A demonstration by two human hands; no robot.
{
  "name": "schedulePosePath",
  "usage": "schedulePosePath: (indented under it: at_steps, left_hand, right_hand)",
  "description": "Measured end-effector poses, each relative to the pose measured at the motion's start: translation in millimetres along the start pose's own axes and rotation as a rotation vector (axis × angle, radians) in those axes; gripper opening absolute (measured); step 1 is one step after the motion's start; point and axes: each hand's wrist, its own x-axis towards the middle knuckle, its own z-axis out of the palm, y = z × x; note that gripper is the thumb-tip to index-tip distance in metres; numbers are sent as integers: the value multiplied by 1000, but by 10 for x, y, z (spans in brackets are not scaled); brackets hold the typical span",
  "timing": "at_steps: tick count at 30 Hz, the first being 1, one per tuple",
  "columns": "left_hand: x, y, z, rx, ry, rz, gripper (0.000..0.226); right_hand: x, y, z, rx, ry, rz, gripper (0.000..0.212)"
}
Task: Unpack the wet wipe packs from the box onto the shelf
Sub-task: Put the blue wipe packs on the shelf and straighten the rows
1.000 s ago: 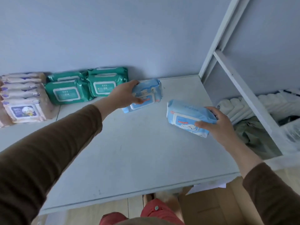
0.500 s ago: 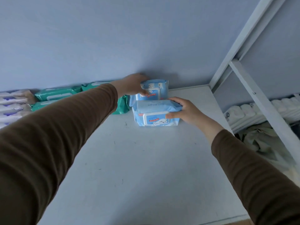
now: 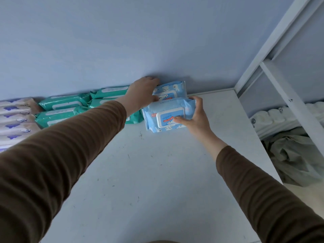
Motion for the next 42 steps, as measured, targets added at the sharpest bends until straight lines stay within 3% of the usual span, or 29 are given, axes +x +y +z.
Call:
schedulePosePath:
  at_steps: [3,6,9,11,18,23,29,35,38,42]
  left_hand:
    - [-108,57,-42,12,90,34,48]
    - [-457,139,38,-50,248,73,72]
    - [-774,97,276,166,129,90,116]
    - [-797,47,388,246,46,84,125]
    - [-592,162,376,354,70,170,116]
    - [-583,195,475,282,42,86,119]
    - [-531,224,453,331,13,41,119]
    - [-1156,116,459,177,226,22,104]
    - [-1551,-288,516,85,290,-147,95]
    - [-1850,-1083,498,60,304,-410,95]
  right_hand:
    - [-61,14,27,-25,33,-19,85]
    - [-120,50,6,-103,56,-65,111]
    - [-92,30,-75,-313,-1,-179,127]
    - [-37,1,-110,-425,-50,-247,127]
    - [-83,41,-72,-569,95,-339,98]
    - [13,-43,-72,-743,-3,-384,93]
    - [81,-98,-49,-787,-61,-313,94]
    - [-126,-264,92,-991,79,-353,100]
    - [-275,-475,460,-912,31,-535,91]
    - [-193,-793,1160,-885,-106,-639,92]
